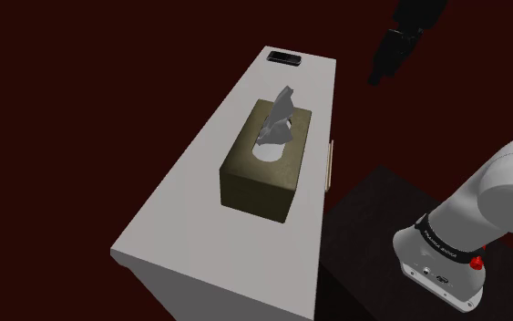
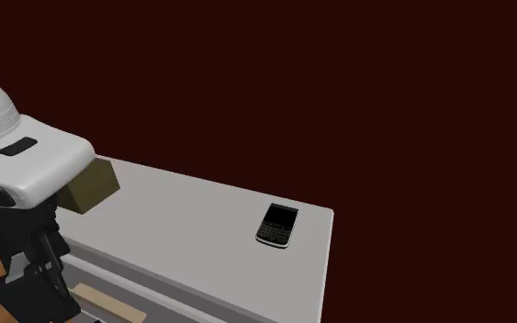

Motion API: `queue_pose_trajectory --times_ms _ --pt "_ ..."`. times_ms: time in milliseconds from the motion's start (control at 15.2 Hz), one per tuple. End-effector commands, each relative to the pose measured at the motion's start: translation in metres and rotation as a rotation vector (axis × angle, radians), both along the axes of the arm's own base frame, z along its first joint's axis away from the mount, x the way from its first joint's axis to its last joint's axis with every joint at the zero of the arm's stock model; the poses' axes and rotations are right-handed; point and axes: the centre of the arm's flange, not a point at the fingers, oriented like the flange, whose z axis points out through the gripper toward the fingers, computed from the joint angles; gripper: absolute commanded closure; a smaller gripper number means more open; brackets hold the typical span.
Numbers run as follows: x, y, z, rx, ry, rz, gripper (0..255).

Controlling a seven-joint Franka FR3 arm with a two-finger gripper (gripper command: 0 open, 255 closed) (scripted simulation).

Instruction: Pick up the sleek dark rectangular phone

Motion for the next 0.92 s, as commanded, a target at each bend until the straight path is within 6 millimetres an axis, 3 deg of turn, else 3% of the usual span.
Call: queue_pose_trajectory --times_ms 0,858 --pt "0.000 0.000 0.000 0.000 0.000 0.000 0" --pt "0.167 -0.033 -0.017 -0.037 -0.004 0.164 0"
